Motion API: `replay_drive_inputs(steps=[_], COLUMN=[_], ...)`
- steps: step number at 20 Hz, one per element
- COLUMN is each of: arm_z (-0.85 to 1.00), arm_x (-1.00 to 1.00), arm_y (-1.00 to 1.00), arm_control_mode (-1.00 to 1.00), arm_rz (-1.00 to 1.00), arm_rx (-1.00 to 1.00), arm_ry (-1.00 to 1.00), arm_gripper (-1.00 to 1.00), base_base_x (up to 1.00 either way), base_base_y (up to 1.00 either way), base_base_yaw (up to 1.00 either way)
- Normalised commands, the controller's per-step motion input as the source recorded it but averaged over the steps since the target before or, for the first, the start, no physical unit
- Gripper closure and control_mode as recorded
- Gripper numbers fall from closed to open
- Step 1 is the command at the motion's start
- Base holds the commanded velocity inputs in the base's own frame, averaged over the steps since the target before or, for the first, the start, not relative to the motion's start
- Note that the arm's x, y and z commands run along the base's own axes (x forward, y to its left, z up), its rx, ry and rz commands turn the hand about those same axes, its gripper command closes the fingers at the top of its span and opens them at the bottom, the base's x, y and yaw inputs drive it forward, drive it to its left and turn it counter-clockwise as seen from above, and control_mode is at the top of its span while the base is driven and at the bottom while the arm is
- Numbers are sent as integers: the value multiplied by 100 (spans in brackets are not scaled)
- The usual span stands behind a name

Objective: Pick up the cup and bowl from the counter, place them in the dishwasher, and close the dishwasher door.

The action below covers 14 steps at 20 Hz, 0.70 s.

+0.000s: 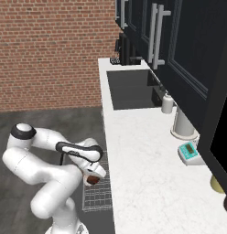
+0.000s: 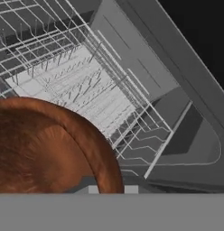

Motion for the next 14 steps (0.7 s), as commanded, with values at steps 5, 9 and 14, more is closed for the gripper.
replay_drive_inputs(steps=[5, 9, 14], arm_z=[-42, -34, -23], arm_x=[15, 43, 58], arm_y=[0, 4, 26], arm_control_mode=[-100, -100, -100], arm_rz=[-24, -21, -14], arm_rx=[-1, 0, 0], arm_ry=[9, 16, 16], arm_gripper=[100, 100, 100], base_base_x=[0, 0, 0], base_base_y=[0, 0, 0], base_base_yaw=[0, 0, 0])
